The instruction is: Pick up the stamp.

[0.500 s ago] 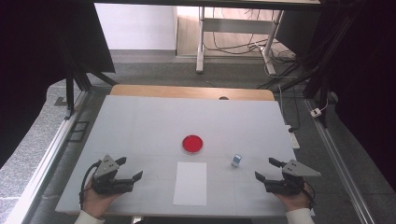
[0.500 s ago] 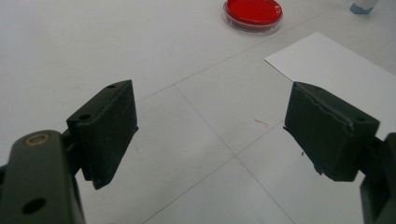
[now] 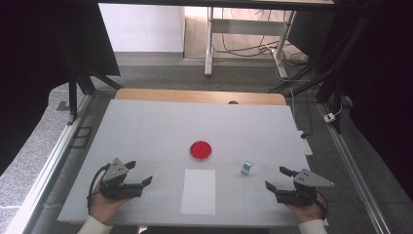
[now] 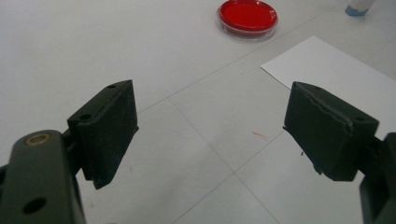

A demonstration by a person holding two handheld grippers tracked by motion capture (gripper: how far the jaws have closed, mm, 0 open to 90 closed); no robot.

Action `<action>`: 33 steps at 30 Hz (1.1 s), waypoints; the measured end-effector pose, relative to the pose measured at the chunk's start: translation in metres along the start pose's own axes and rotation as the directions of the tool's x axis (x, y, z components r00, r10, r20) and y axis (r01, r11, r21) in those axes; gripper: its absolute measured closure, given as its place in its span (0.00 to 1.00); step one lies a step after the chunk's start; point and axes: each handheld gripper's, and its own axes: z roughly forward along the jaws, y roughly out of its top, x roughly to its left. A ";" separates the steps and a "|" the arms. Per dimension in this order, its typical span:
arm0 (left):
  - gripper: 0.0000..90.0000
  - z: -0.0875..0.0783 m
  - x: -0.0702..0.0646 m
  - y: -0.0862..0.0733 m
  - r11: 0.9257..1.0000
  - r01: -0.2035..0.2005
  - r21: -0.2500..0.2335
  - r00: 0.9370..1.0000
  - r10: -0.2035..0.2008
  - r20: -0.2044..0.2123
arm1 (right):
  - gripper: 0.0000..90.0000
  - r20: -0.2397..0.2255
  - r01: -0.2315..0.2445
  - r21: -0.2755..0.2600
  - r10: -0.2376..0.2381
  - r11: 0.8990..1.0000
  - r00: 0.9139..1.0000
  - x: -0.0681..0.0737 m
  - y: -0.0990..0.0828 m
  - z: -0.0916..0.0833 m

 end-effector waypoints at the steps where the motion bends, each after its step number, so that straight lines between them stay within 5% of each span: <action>1: 0.19 0.001 -0.001 0.001 1.000 -0.007 -0.001 1.000 0.007 0.001 | 0.23 0.003 0.006 -0.003 -0.006 1.000 1.000 0.001 0.000 -0.001; 7: 0.19 0.001 -0.006 0.001 1.000 -0.029 -0.002 1.000 0.029 0.002 | 0.22 -0.001 0.012 -0.044 -0.012 0.999 1.000 0.006 -0.001 -0.001; 20: 0.19 -0.004 -0.007 -0.004 0.999 -0.034 -0.002 0.999 0.034 -0.022 | 0.26 -0.013 -0.004 -0.015 0.004 1.000 1.000 0.008 0.009 0.009; 33: 0.19 -0.003 -0.010 -0.005 0.999 -0.046 0.008 0.999 0.047 -0.012 | 0.28 -0.039 0.041 -0.006 -0.041 0.999 0.998 0.022 0.050 0.026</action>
